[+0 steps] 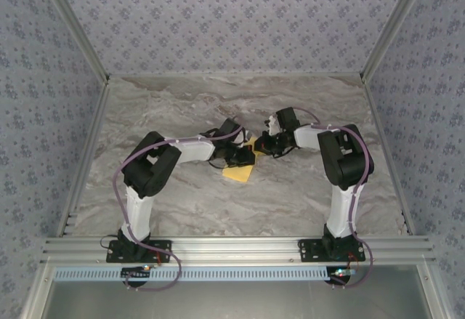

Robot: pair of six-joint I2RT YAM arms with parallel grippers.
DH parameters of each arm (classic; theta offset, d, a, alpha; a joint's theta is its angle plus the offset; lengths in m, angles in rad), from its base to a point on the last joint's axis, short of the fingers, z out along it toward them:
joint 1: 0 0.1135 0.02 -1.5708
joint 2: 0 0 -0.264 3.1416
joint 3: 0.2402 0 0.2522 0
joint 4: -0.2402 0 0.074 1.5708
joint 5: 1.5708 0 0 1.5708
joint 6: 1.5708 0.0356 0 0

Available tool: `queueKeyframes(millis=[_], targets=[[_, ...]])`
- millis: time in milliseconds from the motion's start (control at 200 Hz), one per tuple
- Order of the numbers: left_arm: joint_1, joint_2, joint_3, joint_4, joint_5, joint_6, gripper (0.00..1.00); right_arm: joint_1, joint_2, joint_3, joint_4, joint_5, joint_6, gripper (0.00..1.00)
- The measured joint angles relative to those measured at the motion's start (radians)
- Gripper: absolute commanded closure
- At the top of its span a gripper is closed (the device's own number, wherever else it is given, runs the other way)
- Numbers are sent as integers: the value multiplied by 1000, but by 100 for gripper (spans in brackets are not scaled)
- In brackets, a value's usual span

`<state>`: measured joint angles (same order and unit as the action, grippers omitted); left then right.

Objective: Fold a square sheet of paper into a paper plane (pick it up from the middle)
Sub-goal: First fold in half a square sheet of paper at the center of the table.

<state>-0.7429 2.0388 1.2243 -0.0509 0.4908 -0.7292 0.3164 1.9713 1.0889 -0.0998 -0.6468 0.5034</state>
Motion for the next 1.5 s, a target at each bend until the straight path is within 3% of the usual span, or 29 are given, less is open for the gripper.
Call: queueKeyframes(millis=[660,1159,1349,1499], targets=[[-5,-73,-190,154,74,49,99,-6,26,50,-75,-5,0,100],[-57,-137,-260,109,74,86,100,-6,30,62,-96,-5,-4,100],[-43,-180,-260,-20,98,117,92,-4,29,77,-118,7,-19,100],[64,-277,-254,-81,84,113,73,21,7,95,-159,70,-26,97]])
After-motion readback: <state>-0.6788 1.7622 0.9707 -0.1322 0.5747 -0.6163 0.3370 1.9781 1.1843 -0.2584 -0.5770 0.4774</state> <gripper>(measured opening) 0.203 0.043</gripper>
